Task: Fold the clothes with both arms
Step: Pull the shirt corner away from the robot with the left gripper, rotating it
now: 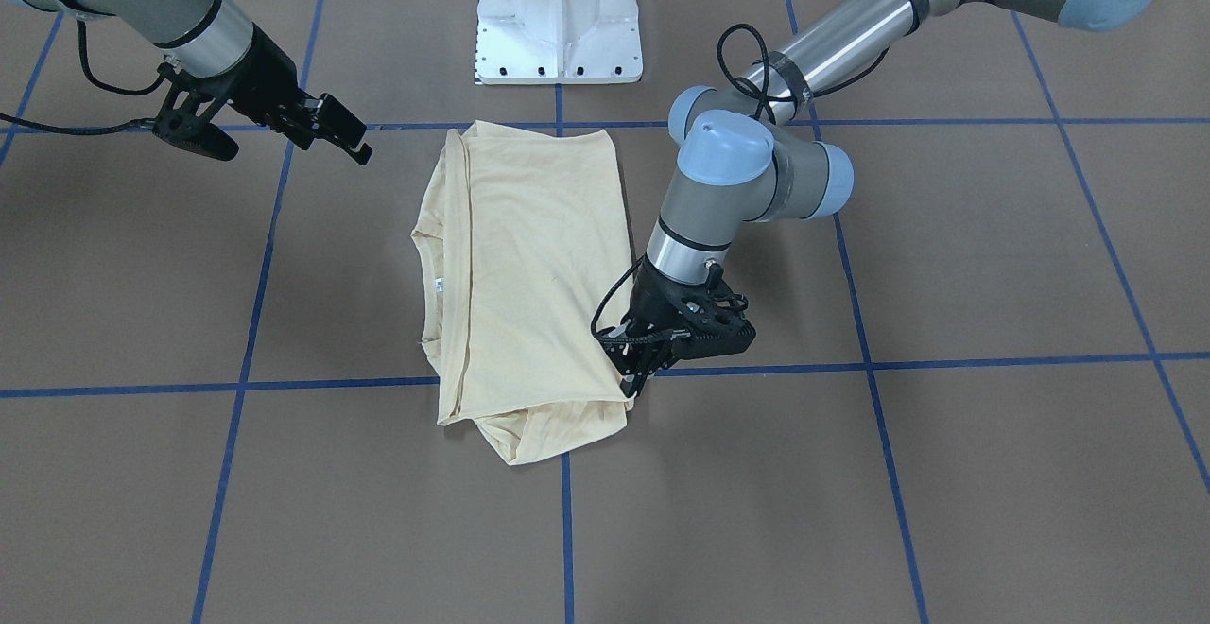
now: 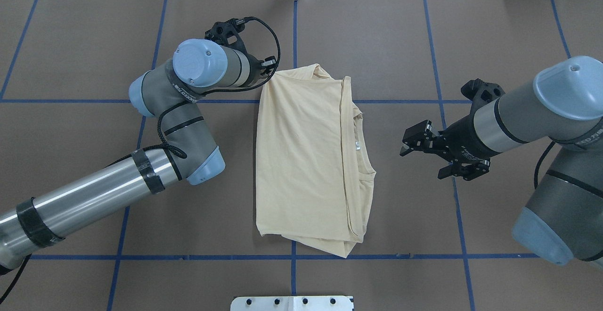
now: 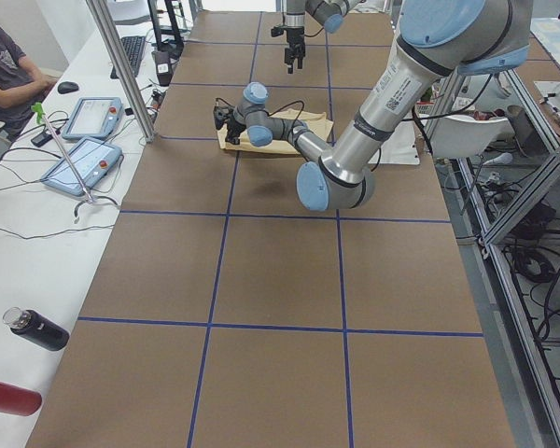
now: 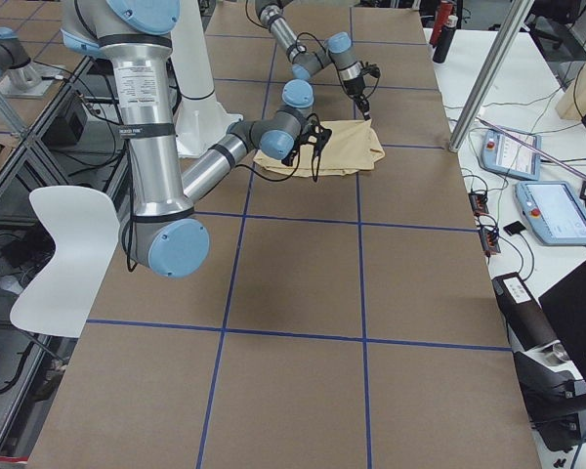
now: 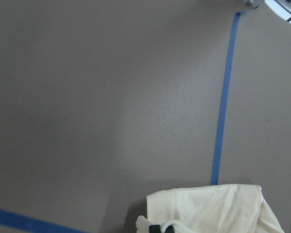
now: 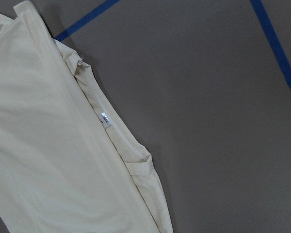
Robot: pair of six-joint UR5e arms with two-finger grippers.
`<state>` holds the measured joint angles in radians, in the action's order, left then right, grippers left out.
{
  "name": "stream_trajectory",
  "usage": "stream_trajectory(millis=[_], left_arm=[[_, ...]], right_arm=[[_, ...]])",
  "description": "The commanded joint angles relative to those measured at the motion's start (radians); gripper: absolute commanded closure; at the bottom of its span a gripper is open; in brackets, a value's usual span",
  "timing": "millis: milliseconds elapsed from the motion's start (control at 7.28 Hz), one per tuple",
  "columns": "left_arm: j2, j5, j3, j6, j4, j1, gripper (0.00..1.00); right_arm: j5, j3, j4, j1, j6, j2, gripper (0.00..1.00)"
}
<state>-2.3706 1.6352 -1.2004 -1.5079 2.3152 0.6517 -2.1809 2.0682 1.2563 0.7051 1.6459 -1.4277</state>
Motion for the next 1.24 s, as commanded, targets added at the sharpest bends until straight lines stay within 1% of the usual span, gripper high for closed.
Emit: stream_trajectory(millis=[0, 137, 412, 550, 687, 825, 962, 1099], left_arm=[[-0.022, -0.095, 0.093, 0.024, 0.146, 0.003, 1.0], [-0.021, -0.133, 0.107, 0.066, 0.157, 0.003, 1.0], [-0.021, -0.216, 0.162, 0.074, 0.158, 0.005, 1.0], [-0.019, -0.25, 0.169, 0.074, 0.158, 0.006, 1.0], [-0.019, -0.297, 0.171, 0.074, 0.156, 0.008, 0.87], [-0.018, -0.308, 0.171, 0.074, 0.156, 0.025, 0.31], [-0.019, -0.298, 0.171, 0.096, 0.158, 0.031, 0.01], [-0.019, -0.266, 0.171, 0.103, 0.156, 0.037, 0.0]], right_arm=[[0.016, -0.002, 0.0, 0.001, 0.0, 0.001, 0.0], [0.016, -0.005, 0.0, -0.001, 0.0, 0.001, 0.0], [0.018, -0.011, 0.0, -0.006, 0.002, 0.001, 0.0], [0.023, -0.016, 0.0, -0.006, 0.002, 0.003, 0.0], [0.035, -0.017, 0.0, -0.007, 0.002, 0.003, 0.0], [0.035, -0.017, 0.0, -0.007, 0.002, 0.004, 0.0], [0.035, -0.017, -0.001, -0.007, 0.0, 0.004, 0.0], [0.049, -0.017, 0.006, -0.016, 0.0, 0.028, 0.0]])
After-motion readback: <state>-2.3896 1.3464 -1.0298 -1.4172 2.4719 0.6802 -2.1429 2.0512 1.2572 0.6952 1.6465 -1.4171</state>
